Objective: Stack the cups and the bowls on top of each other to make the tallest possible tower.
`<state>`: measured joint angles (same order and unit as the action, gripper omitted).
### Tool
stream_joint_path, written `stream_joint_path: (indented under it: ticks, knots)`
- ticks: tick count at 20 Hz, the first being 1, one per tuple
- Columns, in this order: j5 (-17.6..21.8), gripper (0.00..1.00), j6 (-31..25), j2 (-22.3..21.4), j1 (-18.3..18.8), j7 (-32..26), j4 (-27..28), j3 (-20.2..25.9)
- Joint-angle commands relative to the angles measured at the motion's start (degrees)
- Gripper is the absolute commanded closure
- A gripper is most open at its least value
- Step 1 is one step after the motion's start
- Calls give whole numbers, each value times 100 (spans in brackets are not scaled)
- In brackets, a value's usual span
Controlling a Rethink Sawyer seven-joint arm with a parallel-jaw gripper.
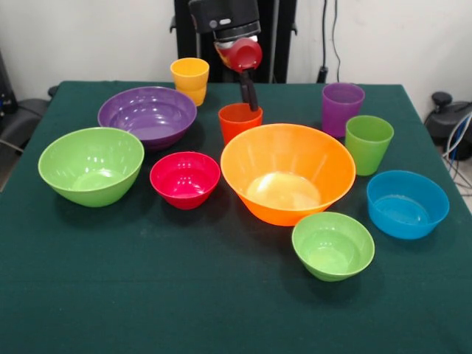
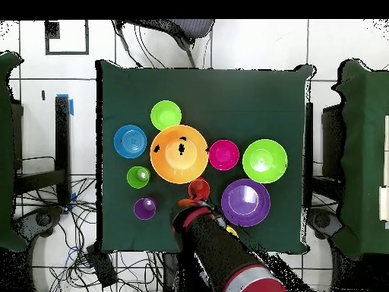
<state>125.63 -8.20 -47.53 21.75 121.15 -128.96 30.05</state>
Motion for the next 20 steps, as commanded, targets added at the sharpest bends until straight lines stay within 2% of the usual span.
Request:
stream_joint_path:
  ticks: [1, 7, 13, 16, 20]
  knots:
    - [179, 0, -653, 450, -134, -266, 153, 78]
    - [115, 0, -432, 376, -253, -289, 202, -110]
    - [151, 0, -552, 527, -308, -290, 254, -177]
    - [111, 0, -353, 609, -495, -312, 378, -422]
    - [249, 0, -24, 435, -435, -346, 143, -480]
